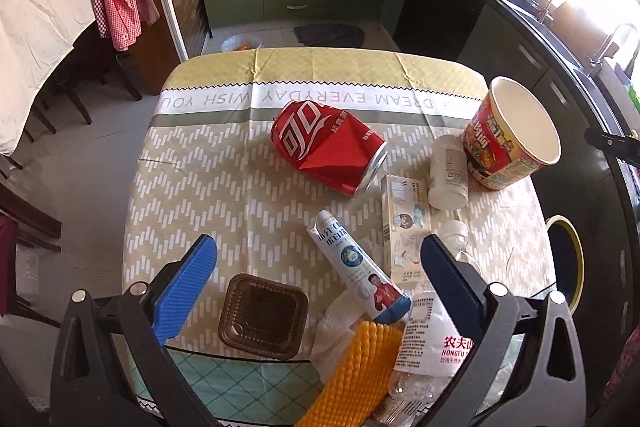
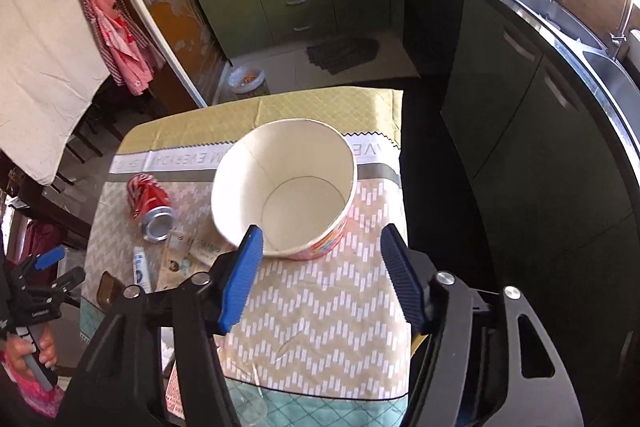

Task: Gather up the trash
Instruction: 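Grasp the rim of the paper noodle cup with the right gripper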

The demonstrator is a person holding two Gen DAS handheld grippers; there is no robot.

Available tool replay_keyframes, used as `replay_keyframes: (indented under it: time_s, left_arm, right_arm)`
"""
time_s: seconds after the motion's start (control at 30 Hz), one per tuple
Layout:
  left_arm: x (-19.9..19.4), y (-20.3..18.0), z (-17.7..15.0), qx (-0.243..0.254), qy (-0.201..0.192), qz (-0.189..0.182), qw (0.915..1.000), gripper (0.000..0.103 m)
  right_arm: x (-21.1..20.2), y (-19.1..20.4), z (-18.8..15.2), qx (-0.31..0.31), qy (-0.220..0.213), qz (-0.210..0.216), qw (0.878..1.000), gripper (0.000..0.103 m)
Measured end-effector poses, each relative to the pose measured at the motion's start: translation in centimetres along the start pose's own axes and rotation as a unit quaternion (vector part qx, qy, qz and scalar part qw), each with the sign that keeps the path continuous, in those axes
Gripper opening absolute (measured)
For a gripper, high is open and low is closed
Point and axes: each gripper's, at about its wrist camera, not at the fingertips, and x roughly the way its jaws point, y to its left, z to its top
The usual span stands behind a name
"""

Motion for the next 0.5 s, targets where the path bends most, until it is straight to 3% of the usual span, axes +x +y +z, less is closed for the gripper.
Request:
replay_keyframes:
  time_s: [0.17,0.5]
  left_arm:
    - [1.3,-1.5,2.1,0.021,0.023,0.003,0.9995,0.097]
    - [2.8,-6.1,4.1,0.083,0.033,0.007,0.9959,0.097]
  right_arm:
    - [5.5,-1.2,3.2,0.017,0.05,-0.026,0.998,0.036]
    - [11.4,-1.1,4.3,0.021,0.114,-0.036,0.993,0.029]
